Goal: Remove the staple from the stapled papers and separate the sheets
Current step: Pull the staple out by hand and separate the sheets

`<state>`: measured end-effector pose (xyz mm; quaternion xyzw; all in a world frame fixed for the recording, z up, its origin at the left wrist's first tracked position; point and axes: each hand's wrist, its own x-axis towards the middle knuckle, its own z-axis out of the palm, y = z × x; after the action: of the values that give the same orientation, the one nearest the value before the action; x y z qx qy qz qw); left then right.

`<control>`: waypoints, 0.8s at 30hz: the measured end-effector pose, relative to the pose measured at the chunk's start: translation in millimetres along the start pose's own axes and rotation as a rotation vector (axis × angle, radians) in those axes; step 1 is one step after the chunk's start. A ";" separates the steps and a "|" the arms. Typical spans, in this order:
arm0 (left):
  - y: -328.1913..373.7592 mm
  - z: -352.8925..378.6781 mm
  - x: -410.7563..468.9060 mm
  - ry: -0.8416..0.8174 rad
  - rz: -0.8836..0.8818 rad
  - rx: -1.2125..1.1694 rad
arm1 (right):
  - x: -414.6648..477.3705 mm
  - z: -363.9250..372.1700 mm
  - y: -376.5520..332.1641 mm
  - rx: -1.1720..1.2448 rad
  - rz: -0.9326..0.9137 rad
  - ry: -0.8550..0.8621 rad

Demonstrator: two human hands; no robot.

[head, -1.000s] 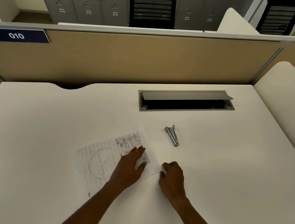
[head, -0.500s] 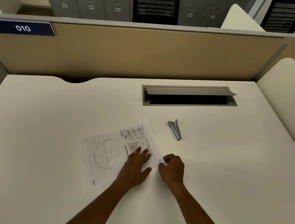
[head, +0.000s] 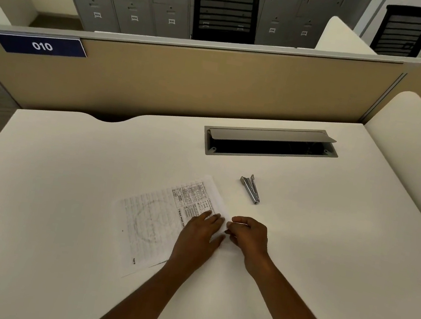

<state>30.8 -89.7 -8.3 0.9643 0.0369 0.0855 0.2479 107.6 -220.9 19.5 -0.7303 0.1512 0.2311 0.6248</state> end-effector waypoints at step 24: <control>40.8 -161.1 5.9 0.632 -0.012 -0.537 | -67.3 -7.5 -148.2 -0.533 -1.130 -0.211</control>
<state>8.2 -48.7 151.2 0.7914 0.0933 0.3826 0.4675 127.2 -207.1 180.6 -0.8011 -0.3828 -0.0337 0.4588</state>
